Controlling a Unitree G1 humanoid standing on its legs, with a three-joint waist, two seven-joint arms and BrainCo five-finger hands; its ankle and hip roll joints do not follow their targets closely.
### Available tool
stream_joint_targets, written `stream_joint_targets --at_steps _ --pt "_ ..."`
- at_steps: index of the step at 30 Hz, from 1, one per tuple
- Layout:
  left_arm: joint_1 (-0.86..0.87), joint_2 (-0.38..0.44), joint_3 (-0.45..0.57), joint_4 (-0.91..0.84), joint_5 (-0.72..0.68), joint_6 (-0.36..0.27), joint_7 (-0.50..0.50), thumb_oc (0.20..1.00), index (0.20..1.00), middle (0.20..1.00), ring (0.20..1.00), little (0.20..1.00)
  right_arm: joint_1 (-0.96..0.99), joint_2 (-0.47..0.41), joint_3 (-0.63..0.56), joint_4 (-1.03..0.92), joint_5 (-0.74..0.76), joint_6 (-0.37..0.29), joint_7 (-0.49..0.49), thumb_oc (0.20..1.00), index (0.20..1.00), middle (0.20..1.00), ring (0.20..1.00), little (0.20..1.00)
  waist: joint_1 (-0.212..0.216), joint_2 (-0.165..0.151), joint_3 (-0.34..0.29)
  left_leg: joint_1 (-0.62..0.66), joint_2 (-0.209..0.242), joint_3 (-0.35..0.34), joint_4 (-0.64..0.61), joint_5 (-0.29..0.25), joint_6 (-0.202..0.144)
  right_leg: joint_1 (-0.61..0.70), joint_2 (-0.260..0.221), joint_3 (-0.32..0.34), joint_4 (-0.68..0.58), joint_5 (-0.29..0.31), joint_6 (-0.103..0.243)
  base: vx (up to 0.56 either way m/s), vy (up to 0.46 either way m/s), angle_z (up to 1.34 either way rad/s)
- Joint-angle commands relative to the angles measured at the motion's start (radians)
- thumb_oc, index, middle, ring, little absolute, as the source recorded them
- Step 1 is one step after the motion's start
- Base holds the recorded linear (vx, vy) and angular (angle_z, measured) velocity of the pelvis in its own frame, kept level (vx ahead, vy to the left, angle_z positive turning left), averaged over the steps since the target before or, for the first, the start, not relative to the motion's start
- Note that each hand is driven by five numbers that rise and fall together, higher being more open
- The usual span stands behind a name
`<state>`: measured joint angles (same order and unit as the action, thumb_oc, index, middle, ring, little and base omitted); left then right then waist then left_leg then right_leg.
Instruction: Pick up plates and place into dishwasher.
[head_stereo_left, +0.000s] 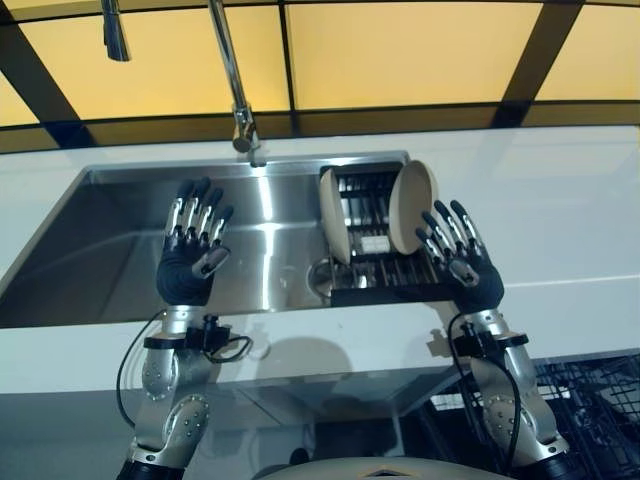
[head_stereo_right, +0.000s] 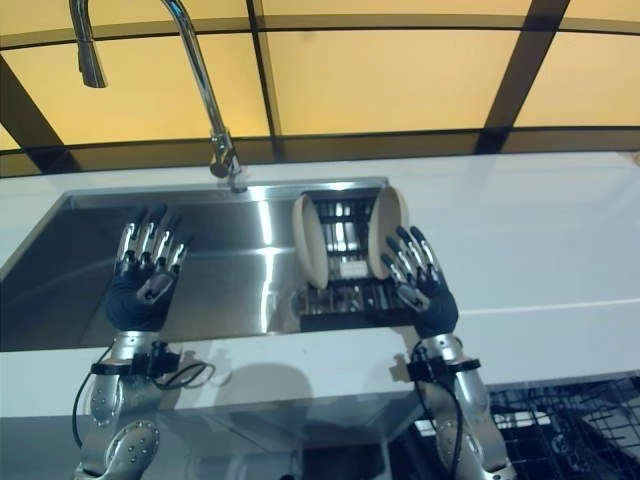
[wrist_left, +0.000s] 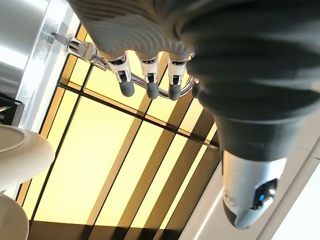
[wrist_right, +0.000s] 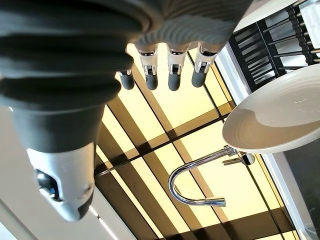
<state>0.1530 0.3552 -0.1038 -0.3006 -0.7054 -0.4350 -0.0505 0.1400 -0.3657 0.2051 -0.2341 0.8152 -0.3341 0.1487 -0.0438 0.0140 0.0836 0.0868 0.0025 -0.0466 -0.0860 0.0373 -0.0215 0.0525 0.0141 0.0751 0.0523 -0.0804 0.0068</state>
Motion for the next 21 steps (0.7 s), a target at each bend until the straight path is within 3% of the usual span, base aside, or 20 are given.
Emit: stream_joint_targets --at_steps 1,5,8,10,14,21 --pt "-0.033 0.034 0.021 -0.017 0.049 -0.023 -0.020 1.000 1.000 1.000 1.000 1.000 0.001 0.009 -0.014 -0.062 0.006 -0.028 0.028 1.000 1.000 1.000 1.000 1.000 -0.021 -0.014 -0.044 -0.053 -0.036 0.027 0.027 -0.045 0.037 -0.054 -0.012 -0.060 -0.014 0.054 0.072 0.01 0.054 -0.08" --pt "-0.021 0.038 0.026 -0.018 0.063 -0.014 -0.027 1.000 1.000 1.000 1.000 1.000 0.016 0.005 -0.023 -0.070 0.015 -0.021 0.037 1.000 1.000 1.000 1.000 1.000 -0.028 -0.012 -0.040 -0.050 -0.040 0.041 0.032 -0.052 0.047 -0.068 -0.028 -0.062 0.026 0.042 0.082 0.01 0.057 -0.11" --pt "-0.021 0.051 0.040 -0.014 0.080 -0.029 -0.028 1.000 1.000 1.000 1.000 1.000 0.022 0.003 -0.027 -0.068 0.031 -0.024 0.062 1.000 1.000 1.000 1.000 1.000 -0.034 -0.006 -0.019 -0.053 -0.040 0.061 0.046 -0.062 0.068 -0.128 -0.047 -0.074 0.175 0.039 0.101 -0.03 0.043 -0.21" --pt "-0.030 0.057 0.050 -0.012 0.099 -0.034 -0.024 1.000 1.000 1.000 1.000 1.000 0.031 0.002 -0.027 -0.071 0.041 -0.028 0.081 1.000 1.000 1.000 1.000 1.000 -0.044 -0.005 0.003 -0.051 -0.041 0.067 0.047 -0.060 0.077 -0.182 -0.055 -0.059 0.270 0.076 0.124 -0.03 -0.006 -0.54" --pt "-0.078 0.080 0.041 0.000 0.110 -0.031 0.018 1.000 1.000 1.000 1.000 1.000 0.024 0.007 -0.024 -0.063 0.060 -0.047 0.086 1.000 1.000 1.000 1.000 1.000 -0.046 -0.017 0.021 -0.063 -0.033 0.048 0.044 -0.049 0.063 -0.167 -0.069 -0.034 0.177 0.074 0.121 0.02 -0.104 -0.16" --pt "-0.049 0.064 0.064 -0.008 0.088 -0.020 -0.005 1.000 1.000 1.000 1.000 1.000 -0.009 0.005 -0.039 -0.074 0.063 0.007 0.037 1.000 1.000 1.000 1.000 1.000 -0.008 -0.031 0.001 -0.089 -0.009 0.041 0.071 -0.055 0.035 -0.088 -0.058 -0.063 0.044 0.044 0.091 0.09 -0.089 0.09"
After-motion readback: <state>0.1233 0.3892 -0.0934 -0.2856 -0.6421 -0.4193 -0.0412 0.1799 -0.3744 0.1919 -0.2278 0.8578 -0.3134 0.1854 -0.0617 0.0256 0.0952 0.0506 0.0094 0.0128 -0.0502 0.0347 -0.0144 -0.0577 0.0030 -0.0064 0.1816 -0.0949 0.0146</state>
